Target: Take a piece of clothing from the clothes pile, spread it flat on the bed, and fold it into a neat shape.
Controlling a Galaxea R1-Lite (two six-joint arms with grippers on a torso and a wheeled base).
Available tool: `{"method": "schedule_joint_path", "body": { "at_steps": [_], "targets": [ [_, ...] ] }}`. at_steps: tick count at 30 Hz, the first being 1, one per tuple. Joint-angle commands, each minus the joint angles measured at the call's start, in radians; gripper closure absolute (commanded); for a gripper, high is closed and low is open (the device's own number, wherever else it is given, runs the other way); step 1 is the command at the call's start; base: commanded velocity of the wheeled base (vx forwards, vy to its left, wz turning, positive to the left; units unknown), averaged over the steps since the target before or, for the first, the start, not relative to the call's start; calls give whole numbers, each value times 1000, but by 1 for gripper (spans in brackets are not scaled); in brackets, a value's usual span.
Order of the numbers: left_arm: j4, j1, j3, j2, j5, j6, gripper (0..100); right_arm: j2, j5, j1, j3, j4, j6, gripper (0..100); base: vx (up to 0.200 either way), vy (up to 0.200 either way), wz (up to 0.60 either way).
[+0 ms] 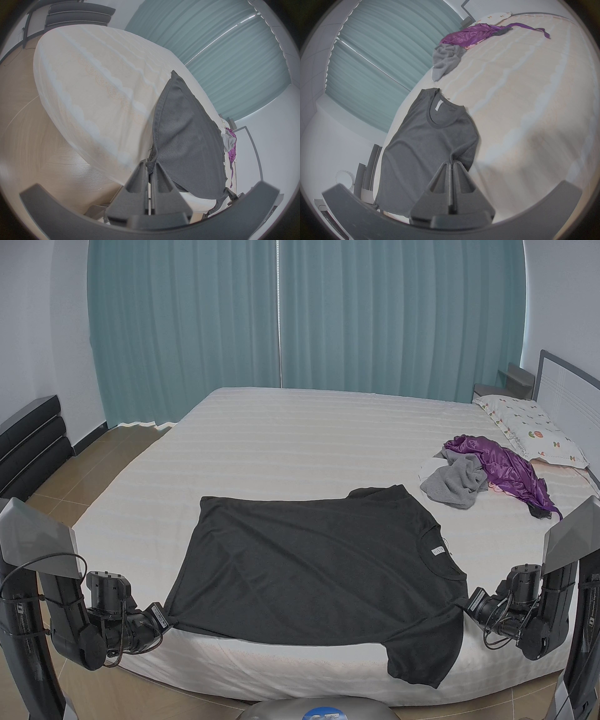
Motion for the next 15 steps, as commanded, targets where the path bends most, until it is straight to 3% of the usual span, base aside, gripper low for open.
{"method": "schedule_joint_path", "body": {
  "at_steps": [1, 14, 15],
  "targets": [
    [0, 0, 2, 3, 0, -1, 100, -8, 0, 0, -38, -11, -1, 100, 0, 0, 0],
    [0, 0, 3, 3, 1, -1, 100, 3, 1, -1, -176, 71, -3, 100, 0, 0, 0],
    [0, 0, 3, 3, 1, -1, 100, 12, 1, -1, -182, 71, -1, 0, 0, 0, 0]
  ]
}}
